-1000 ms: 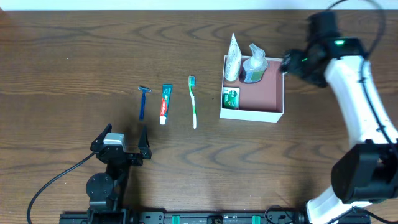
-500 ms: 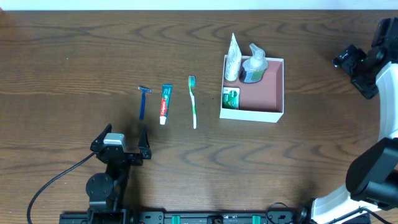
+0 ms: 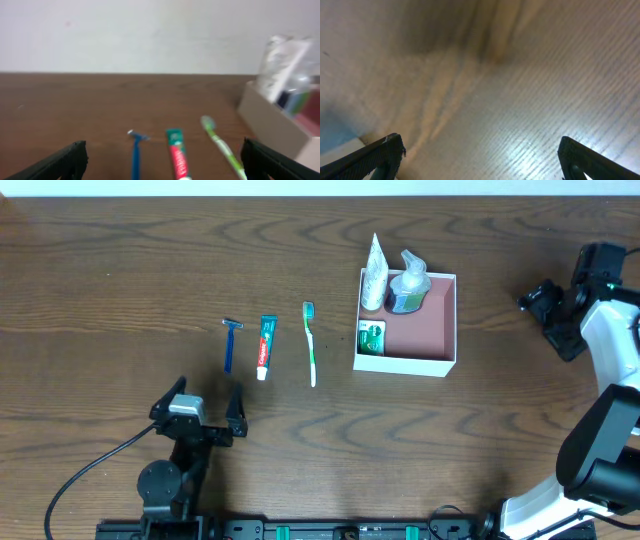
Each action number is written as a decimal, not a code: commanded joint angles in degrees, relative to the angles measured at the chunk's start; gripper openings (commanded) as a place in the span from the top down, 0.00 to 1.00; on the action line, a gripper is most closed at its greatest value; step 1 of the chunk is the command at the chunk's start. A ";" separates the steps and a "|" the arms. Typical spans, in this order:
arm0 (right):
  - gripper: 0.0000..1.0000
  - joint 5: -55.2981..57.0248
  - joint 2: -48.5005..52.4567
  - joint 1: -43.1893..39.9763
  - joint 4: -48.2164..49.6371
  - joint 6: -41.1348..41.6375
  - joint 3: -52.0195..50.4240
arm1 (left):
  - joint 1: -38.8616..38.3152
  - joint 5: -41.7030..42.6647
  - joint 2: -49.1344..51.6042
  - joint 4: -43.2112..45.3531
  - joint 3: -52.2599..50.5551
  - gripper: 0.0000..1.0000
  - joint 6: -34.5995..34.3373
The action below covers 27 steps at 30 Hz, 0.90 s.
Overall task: Pack container
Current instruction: 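Withdraw the right gripper to the right side, then reach the left gripper to the blue razor and grasp it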
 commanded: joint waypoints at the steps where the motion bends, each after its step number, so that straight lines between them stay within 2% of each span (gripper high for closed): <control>1: 0.01 1.16 0.39 0.04 -0.02 0.94 -0.39 | 0.17 6.58 -0.11 0.98 0.39 0.02 -0.96; 6: 0.01 1.16 0.39 0.02 -0.02 0.94 -0.39 | 0.20 6.47 7.02 -3.96 7.89 0.02 -0.24; 10: 0.01 1.16 0.39 0.02 -0.02 0.94 -0.39 | 0.17 7.21 22.05 -14.21 23.71 0.02 1.88; 12: 0.01 1.16 0.39 0.02 -0.02 0.92 -0.39 | 0.15 12.11 31.65 -20.94 34.38 0.02 6.27; 13: 0.01 1.16 0.39 0.04 -0.02 0.94 -0.39 | 0.04 17.68 37.20 -23.52 40.24 0.02 9.01; 16: 0.01 1.16 0.39 0.02 -0.02 0.94 -0.39 | 0.02 27.65 47.17 -25.88 49.35 0.02 9.16; 18: 0.01 1.16 0.39 0.02 -0.02 0.94 -0.39 | -0.09 30.08 52.72 -25.11 53.05 0.02 8.90; 20: 0.01 1.16 0.39 0.02 -0.02 0.94 -0.39 | -1.44 25.24 57.68 -27.34 56.54 0.02 8.81; 24: 0.01 1.16 0.39 0.02 -0.02 0.94 -0.39 | -9.14 6.80 66.16 -34.69 62.14 0.02 15.37; 27: 0.01 1.16 0.39 0.02 -0.02 0.94 -0.39 | -15.82 -5.38 71.19 -35.43 63.80 0.02 15.80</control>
